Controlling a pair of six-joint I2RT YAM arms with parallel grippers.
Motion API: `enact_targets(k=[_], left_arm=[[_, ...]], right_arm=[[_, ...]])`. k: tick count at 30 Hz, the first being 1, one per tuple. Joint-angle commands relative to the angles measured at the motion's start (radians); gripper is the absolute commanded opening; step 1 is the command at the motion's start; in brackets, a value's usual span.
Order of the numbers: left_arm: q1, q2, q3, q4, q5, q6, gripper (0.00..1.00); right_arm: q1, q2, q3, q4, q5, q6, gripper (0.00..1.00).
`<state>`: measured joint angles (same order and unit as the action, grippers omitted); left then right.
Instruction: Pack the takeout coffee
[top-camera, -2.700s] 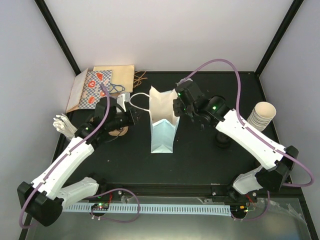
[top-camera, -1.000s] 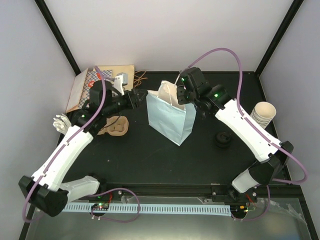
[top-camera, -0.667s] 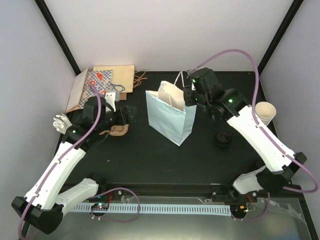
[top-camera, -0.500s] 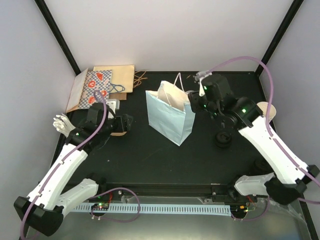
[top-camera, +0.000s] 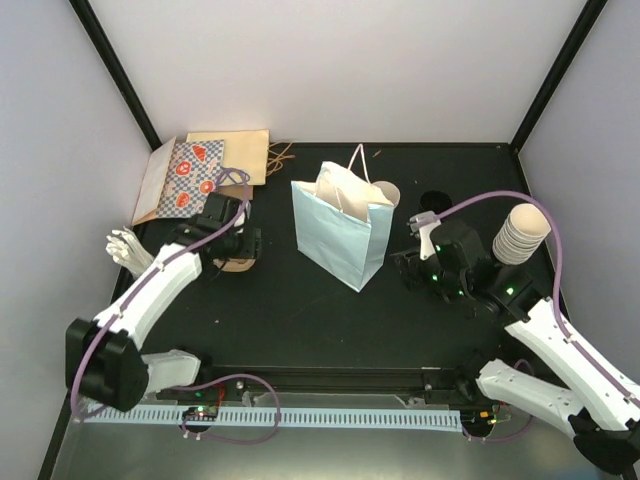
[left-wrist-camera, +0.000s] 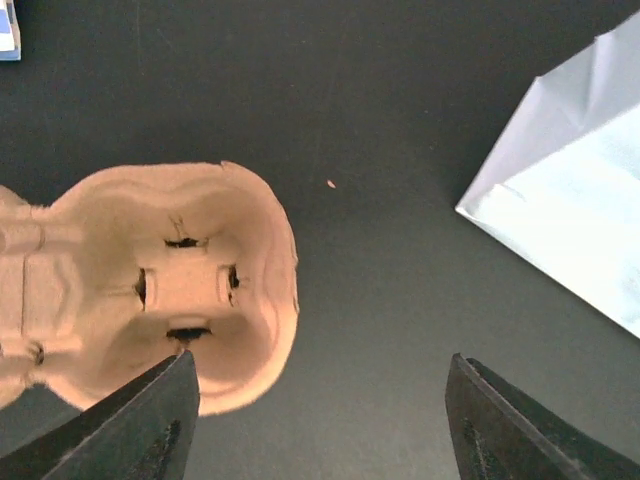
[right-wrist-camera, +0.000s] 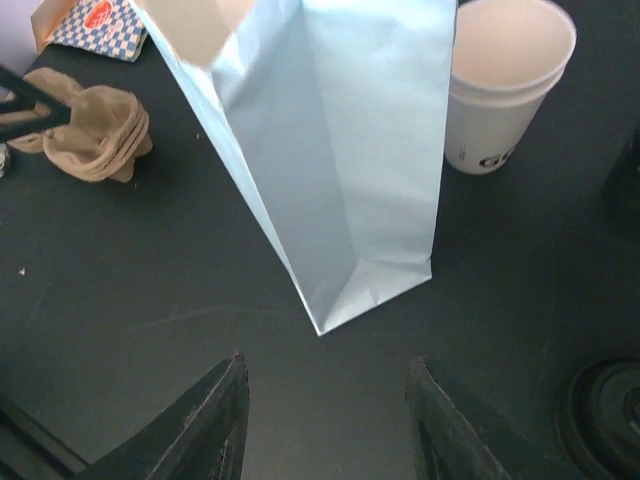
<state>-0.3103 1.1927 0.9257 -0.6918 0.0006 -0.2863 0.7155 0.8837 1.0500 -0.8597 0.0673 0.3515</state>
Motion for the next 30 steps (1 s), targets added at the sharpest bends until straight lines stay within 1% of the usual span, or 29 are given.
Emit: enact_targets(k=[1,3,8,13,16,20,24,25,27,30], left_arm=[[0.012,0.127,0.098,-0.005,-0.041,0.064,0.67],[0.013,0.195,0.133,-0.020,-0.049,0.070,0.64],[0.029,0.324,0.193,-0.080,-0.069,0.077,0.61],[0.043,0.350,0.191,-0.094,-0.060,0.071,0.63],[0.046,0.360,0.189,-0.094,-0.057,0.071,0.61],[0.051,0.403,0.203,-0.115,-0.021,0.080,0.53],[0.054,0.430,0.214,-0.126,-0.011,0.083,0.52],[0.056,0.430,0.214,-0.126,-0.012,0.083,0.50],[0.061,0.429,0.215,-0.128,-0.013,0.082,0.43],[0.067,0.425,0.221,-0.138,-0.028,0.081,0.38]], right_arm=[[-0.005,-0.069,-0.064,0.070,-0.049,0.044,0.46],[-0.006,-0.086,-0.078,0.071,-0.053,0.046,0.46],[-0.006,-0.101,-0.083,0.052,-0.029,0.041,0.46],[-0.005,-0.110,-0.094,0.056,-0.019,0.045,0.47],[-0.005,-0.108,-0.101,0.063,-0.019,0.050,0.47],[-0.006,-0.106,-0.102,0.064,-0.020,0.051,0.47],[-0.005,-0.110,-0.102,0.059,-0.013,0.050,0.47],[-0.006,-0.111,-0.102,0.058,-0.012,0.050,0.47],[-0.005,-0.113,-0.103,0.056,-0.010,0.051,0.48],[-0.005,-0.118,-0.107,0.055,-0.011,0.056,0.48]])
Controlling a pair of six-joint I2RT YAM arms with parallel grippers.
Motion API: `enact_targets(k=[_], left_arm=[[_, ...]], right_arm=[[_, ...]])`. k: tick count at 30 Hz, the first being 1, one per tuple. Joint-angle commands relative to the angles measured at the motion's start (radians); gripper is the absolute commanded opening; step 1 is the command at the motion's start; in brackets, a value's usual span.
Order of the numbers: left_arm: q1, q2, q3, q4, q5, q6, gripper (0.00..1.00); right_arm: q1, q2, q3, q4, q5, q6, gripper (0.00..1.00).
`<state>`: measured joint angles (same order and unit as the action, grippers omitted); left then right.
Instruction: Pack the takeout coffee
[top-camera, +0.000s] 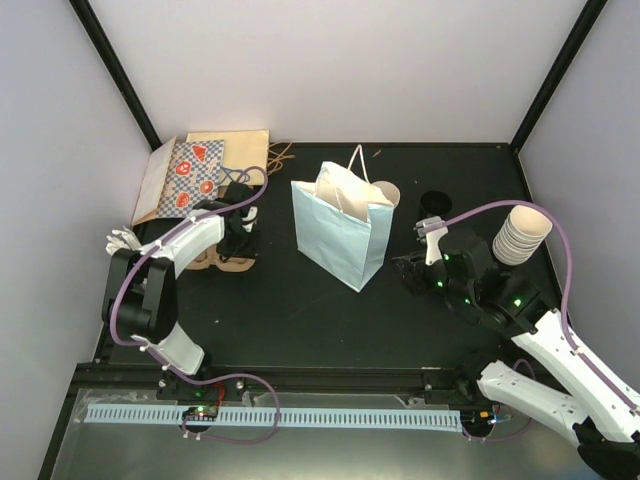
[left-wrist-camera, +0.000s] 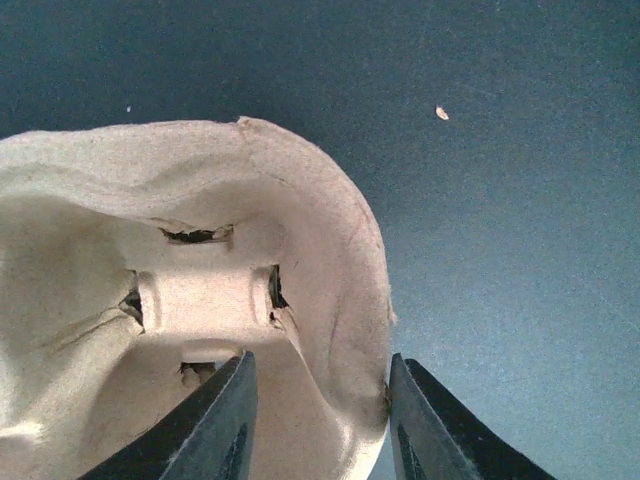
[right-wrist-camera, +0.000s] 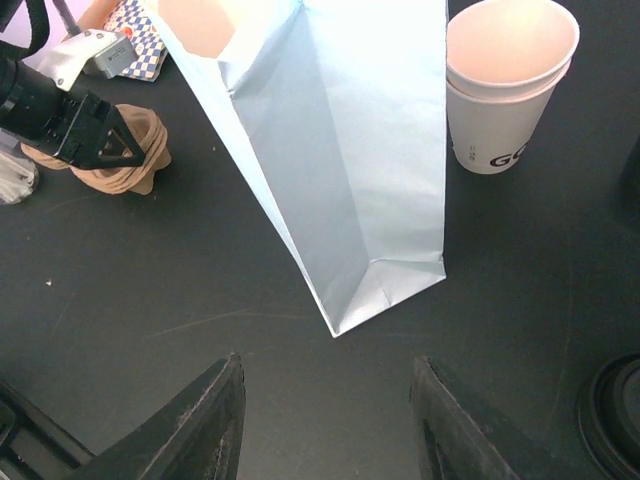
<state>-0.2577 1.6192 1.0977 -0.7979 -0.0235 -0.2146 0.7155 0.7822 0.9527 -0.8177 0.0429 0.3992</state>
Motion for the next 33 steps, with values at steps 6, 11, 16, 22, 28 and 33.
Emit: enact_targets(k=[6,11,16,22,28,33], left_arm=[[0.015,-0.050,0.060,-0.058,-0.026,0.010,0.26],[0.015,-0.079,0.074,-0.087,-0.063,0.014,0.23],[0.017,-0.100,0.087,-0.112,-0.109,0.014,0.22],[0.017,-0.121,0.100,-0.140,-0.134,0.016,0.12],[0.015,-0.185,0.134,-0.194,-0.137,0.012,0.02],[0.014,-0.262,0.194,-0.256,-0.119,0.013,0.02]], right_arm=[[-0.005,-0.020,-0.015,0.014,0.009,0.013,0.48],[-0.005,-0.018,-0.017,0.021,-0.002,0.017,0.48],[-0.005,-0.017,-0.018,0.023,-0.011,0.021,0.48],[-0.006,-0.031,-0.021,0.017,0.002,0.024,0.49],[-0.005,-0.047,-0.027,0.018,0.012,0.028,0.54],[-0.005,-0.043,-0.027,0.023,0.009,0.030,0.54]])
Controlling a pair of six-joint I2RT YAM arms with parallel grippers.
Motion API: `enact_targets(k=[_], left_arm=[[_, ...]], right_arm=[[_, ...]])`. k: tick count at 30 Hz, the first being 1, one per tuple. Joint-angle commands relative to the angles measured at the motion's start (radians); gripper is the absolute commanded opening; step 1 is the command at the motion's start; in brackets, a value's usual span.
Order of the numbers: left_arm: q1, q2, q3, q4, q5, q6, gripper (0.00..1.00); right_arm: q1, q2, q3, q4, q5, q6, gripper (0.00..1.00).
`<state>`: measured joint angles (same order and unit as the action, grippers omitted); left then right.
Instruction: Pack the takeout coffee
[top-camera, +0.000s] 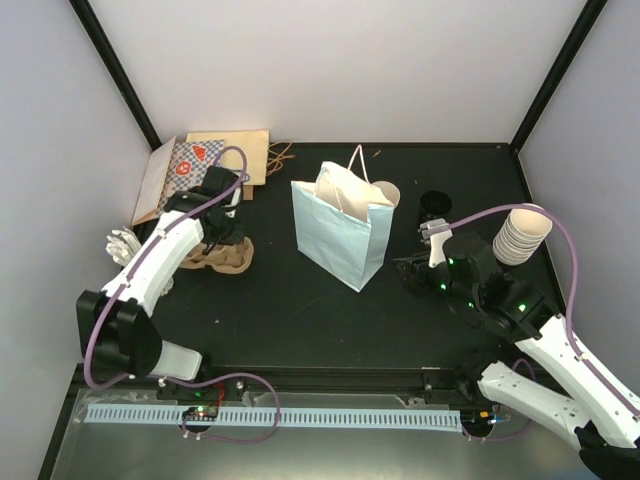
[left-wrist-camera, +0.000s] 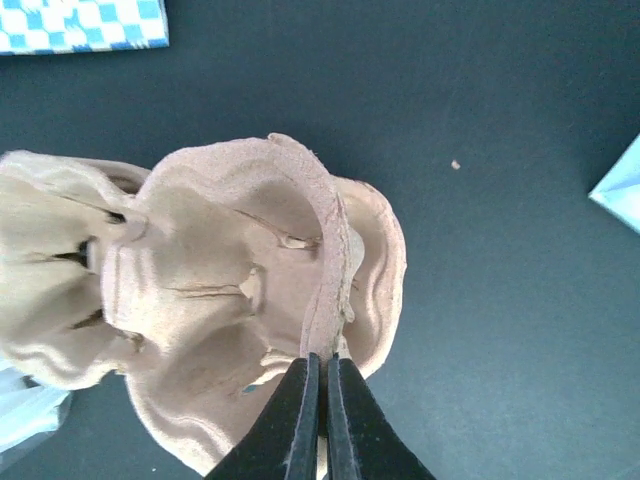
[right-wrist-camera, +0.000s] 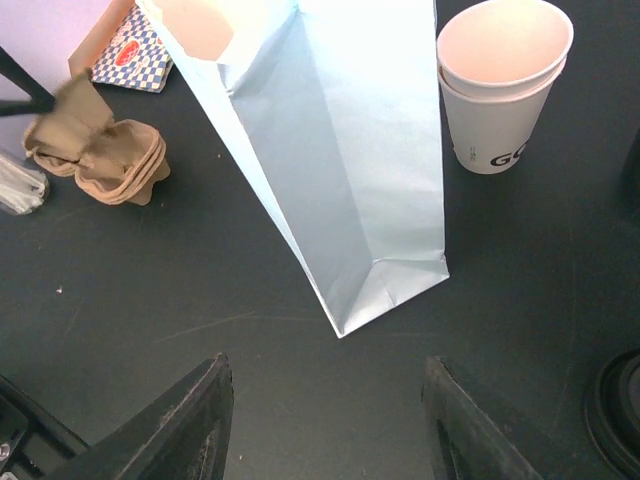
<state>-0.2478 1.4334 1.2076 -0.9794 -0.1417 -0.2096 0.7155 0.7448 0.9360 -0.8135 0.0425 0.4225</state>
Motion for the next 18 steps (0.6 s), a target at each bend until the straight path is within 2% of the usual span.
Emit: enact_targets(k=[1,12,18], left_arm=[[0.004,-0.090,0.101,-0.090,-0.002,0.009,0.02],[0.002,-0.273,0.213,-0.238,0.049,0.010,0.01],[-0.021,-0.422,0.142,-0.235,0.351,-0.010,0.02]], right_arm=[[-0.005,-0.005,-0.011,0.020,0.009,0.007,0.54],[-0.005,-0.004,-0.009,0.027,0.004,0.010,0.55],[-0.005,-0.005,-0.007,0.023,0.013,0.011,0.55]])
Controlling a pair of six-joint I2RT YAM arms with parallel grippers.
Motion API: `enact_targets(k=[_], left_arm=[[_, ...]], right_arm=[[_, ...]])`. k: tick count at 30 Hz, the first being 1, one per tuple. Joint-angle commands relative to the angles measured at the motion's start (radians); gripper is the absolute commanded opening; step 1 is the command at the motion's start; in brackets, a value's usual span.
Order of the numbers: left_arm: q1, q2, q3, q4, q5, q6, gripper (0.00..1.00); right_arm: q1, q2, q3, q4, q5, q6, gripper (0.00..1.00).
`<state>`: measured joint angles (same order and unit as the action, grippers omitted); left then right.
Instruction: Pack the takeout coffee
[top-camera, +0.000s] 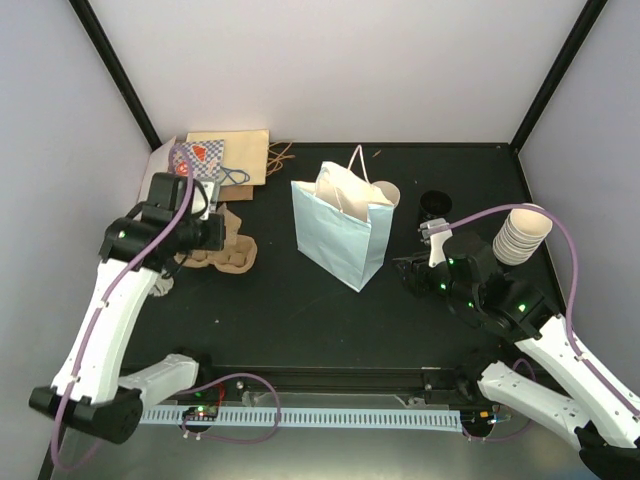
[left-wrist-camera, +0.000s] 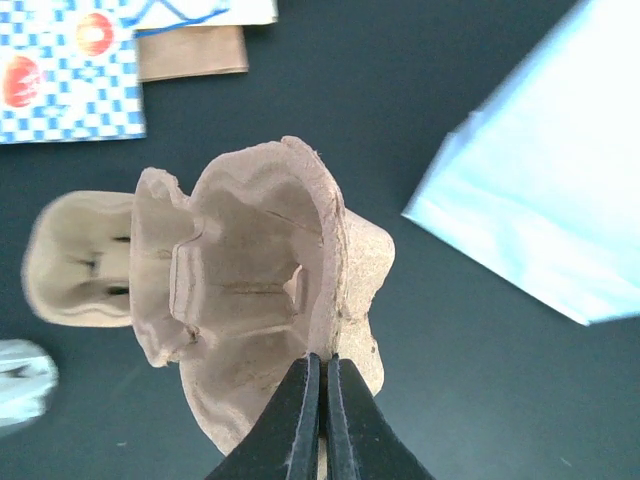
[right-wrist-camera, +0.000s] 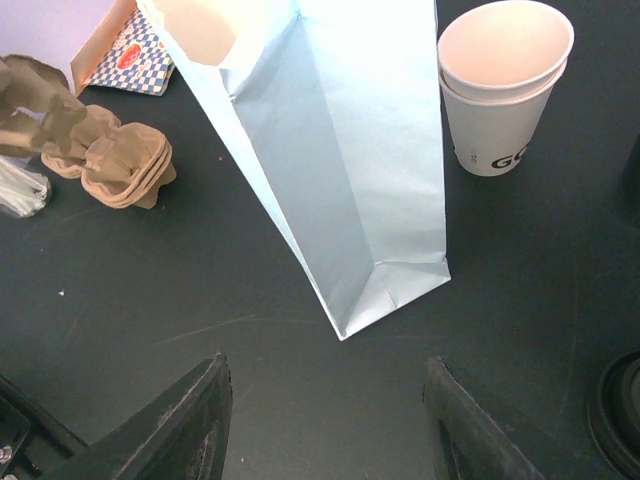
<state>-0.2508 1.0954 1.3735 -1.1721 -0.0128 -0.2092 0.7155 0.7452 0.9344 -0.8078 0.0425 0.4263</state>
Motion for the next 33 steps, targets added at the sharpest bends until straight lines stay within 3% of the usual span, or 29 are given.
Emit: enact_targets(k=[1,6,11,21,24,26,29,33], left_arm=[[-0.028,-0.105,-0.041,-0.045,0.265,-0.023,0.02],[-0.114,-0.223,-0.166,-0.023,0.384,-0.131,0.02],[-0.275,-0.294,-0.322,0.137,0.391,-0.289,0.02],[-0.775,-0.001,-0.267,0.264,0.067,-0.503,0.06],[-0.871,0.085,-0.233,0.325,0.041,-0.538,0.20],[-0.920,0.136,-0.222,0.412,0.072,-0.556,0.39],[-0.967,0.178,-0.238,0.566,0.191,-0.572,0.58],[-0.972,0.179,-0.278,0.679,0.291,-0.589,0.69]], right_arm=[[-0.005,-0.007,-0.005,0.016,0.015,0.007,0.55],[-0.006,-0.011,-0.015,0.019,0.022,0.009,0.55],[-0.005,-0.012,-0.023,0.021,0.016,0.014,0.55],[-0.005,-0.026,-0.032,-0.008,0.034,0.028,0.55],[-0.005,-0.043,-0.036,-0.019,0.048,0.031,0.55],[-0.005,-0.053,-0.039,-0.027,0.054,0.034,0.55],[-0.005,-0.055,-0.041,-0.035,0.047,0.035,0.56],[-0.005,-0.048,-0.051,-0.044,0.026,0.020,0.56]])
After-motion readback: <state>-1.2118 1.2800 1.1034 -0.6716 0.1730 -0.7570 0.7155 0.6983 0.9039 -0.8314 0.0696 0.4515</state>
